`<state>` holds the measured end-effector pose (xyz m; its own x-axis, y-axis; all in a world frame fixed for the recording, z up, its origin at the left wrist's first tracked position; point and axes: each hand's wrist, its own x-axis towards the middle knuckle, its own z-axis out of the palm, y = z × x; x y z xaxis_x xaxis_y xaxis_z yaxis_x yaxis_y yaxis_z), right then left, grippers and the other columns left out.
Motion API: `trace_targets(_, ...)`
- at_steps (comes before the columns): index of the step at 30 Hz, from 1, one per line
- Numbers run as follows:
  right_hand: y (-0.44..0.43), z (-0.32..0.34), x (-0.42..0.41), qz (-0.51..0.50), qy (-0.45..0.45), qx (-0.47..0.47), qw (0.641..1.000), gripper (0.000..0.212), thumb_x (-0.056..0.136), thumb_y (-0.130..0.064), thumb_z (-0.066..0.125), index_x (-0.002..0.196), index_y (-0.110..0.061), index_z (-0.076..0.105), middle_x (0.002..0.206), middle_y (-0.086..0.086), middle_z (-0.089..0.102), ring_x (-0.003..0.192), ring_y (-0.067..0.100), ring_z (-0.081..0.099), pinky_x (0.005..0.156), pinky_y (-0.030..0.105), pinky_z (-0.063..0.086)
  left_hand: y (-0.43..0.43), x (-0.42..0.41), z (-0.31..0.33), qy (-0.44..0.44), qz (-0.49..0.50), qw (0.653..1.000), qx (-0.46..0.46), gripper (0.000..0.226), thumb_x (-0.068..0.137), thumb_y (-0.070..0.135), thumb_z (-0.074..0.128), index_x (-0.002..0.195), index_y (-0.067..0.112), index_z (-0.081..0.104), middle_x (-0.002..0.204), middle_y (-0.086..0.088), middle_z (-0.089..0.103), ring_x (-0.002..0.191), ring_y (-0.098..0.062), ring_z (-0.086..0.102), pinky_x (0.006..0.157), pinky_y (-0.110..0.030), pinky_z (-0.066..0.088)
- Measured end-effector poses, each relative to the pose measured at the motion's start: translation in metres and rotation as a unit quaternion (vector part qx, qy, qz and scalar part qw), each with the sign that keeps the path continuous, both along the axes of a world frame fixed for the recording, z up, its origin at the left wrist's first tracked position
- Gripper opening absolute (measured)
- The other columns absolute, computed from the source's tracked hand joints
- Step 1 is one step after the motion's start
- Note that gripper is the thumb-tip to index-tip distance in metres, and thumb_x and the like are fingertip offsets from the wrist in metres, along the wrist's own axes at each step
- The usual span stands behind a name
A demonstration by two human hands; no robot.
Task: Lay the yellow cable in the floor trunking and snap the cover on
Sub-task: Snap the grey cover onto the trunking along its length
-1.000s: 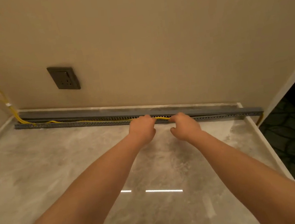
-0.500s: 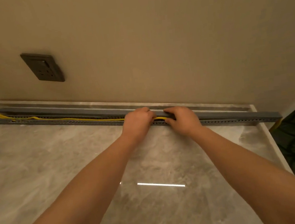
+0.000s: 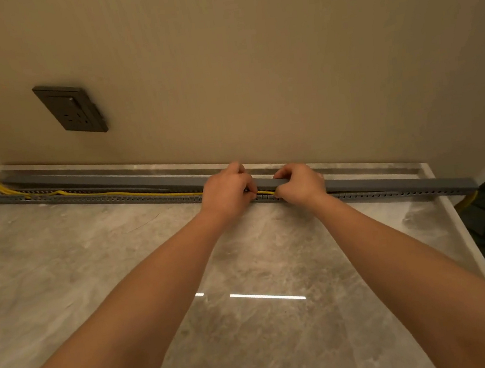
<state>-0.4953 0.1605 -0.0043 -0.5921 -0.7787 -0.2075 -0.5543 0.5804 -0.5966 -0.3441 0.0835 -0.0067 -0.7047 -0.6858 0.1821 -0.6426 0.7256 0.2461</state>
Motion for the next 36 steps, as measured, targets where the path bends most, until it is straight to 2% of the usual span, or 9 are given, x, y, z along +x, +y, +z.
trace_targets(3, 0.005, -0.002, -0.001, 0.025, 0.003, -0.016, 1.0, 0.037, 0.073, -0.022, 0.068, 0.109, -0.031, 0.07, 0.108, -0.007, 0.072, 0.112, 0.022, 0.059, 0.104, 0.037, 0.043, 0.0, -0.002, -0.004, 0.019, 0.018, 0.999, 0.019, 0.018, 0.08, 0.026, 0.073, 0.094, 0.027, 0.061, 0.102, 0.006, 0.059, 0.086, -0.02, 0.062, 0.061, -0.028, 0.041)
trace_targets(5, 0.007, -0.003, -0.002, 0.03, 0.012, -0.025, 0.999, 0.037, 0.074, -0.024, 0.07, 0.11, -0.031, 0.07, 0.109, -0.007, 0.072, 0.112, 0.022, 0.059, 0.103, 0.037, 0.043, -0.004, -0.001, -0.004, 0.025, 0.022, 0.999, 0.033, 0.034, 0.08, 0.031, 0.073, 0.107, 0.026, 0.054, 0.109, 0.005, 0.061, 0.094, -0.021, 0.062, 0.07, -0.032, 0.046)
trace_targets(8, 0.007, -0.002, -0.002, 0.052, 0.038, -0.026, 0.998, 0.03, 0.076, -0.025, 0.071, 0.106, -0.031, 0.068, 0.105, -0.006, 0.071, 0.107, 0.021, 0.061, 0.102, 0.037, 0.043, -0.008, -0.003, -0.004, -0.069, -0.015, 0.997, -0.021, 0.046, 0.086, 0.038, 0.065, 0.128, 0.024, 0.05, 0.12, 0.0, 0.063, 0.112, -0.023, 0.055, 0.09, -0.036, 0.042)
trace_targets(10, 0.008, -0.001, -0.001, 0.084, 0.061, -0.018, 0.994, 0.026, 0.078, -0.025, 0.069, 0.104, -0.029, 0.064, 0.103, -0.006, 0.07, 0.103, 0.02, 0.063, 0.1, 0.037, 0.044, -0.01, -0.005, -0.002, -0.118, -0.032, 0.991, -0.058, 0.036, 0.09, 0.041, 0.058, 0.122, 0.023, 0.056, 0.117, -0.001, 0.064, 0.111, -0.023, 0.052, 0.094, -0.036, 0.037)
trace_targets(14, 0.012, 0.0, -0.001, 0.098, 0.068, -0.025, 0.993, 0.027, 0.076, -0.026, 0.071, 0.102, -0.027, 0.064, 0.101, -0.006, 0.068, 0.098, 0.02, 0.063, 0.094, 0.038, 0.048, -0.008, -0.006, -0.001, -0.148, -0.044, 0.985, -0.078, 0.03, 0.094, 0.036, 0.054, 0.116, 0.016, 0.057, 0.115, -0.004, 0.062, 0.107, -0.025, 0.056, 0.089, -0.035, 0.04)
trace_targets(18, 0.012, -0.001, 0.0, 0.101, 0.082, -0.013, 0.991, 0.029, 0.079, -0.027, 0.072, 0.107, -0.024, 0.065, 0.107, -0.003, 0.069, 0.101, 0.021, 0.063, 0.087, 0.039, 0.053, -0.006, -0.004, 0.001, -0.154, -0.048, 0.987, -0.021, 0.025, 0.097, 0.032, 0.051, 0.116, 0.017, 0.057, 0.112, -0.005, 0.062, 0.103, -0.026, 0.059, 0.075, -0.036, 0.045)
trace_targets(25, 0.009, 0.004, 0.0, 0.127, 0.101, 0.027, 0.986, 0.027, 0.079, -0.025, 0.067, 0.106, -0.025, 0.068, 0.104, -0.002, 0.069, 0.098, 0.023, 0.063, 0.082, 0.036, 0.053, -0.018, 0.0, 0.008, -0.191, -0.086, 0.978, 0.002, 0.017, 0.096, 0.026, 0.052, 0.109, 0.018, 0.058, 0.108, -0.004, 0.064, 0.099, -0.026, 0.059, 0.068, -0.033, 0.04)
trace_targets(32, -0.002, 0.005, 0.034, 0.172, 0.158, 0.004, 0.972, 0.025, 0.076, -0.03, 0.058, 0.099, -0.03, 0.067, 0.096, -0.004, 0.07, 0.095, 0.025, 0.063, 0.086, 0.036, 0.045, -0.012, 0.014, 0.008, -0.15, -0.044, 0.988, -0.011, 0.04, 0.09, 0.032, 0.056, 0.127, 0.02, 0.052, 0.121, -0.005, 0.061, 0.108, -0.027, 0.059, 0.082, -0.039, 0.049)
trace_targets(36, -0.021, 0.01, 0.061, 0.182, 0.165, 0.008, 0.969, 0.033, 0.078, -0.03, 0.06, 0.109, -0.029, 0.067, 0.106, 0.0, 0.071, 0.103, 0.027, 0.063, 0.092, 0.037, 0.045, -0.023, 0.044, 0.01, -0.16, -0.017, 0.987, -0.024, 0.048, 0.089, 0.034, 0.059, 0.134, 0.019, 0.048, 0.125, -0.006, 0.058, 0.113, -0.027, 0.056, 0.088, -0.038, 0.047)
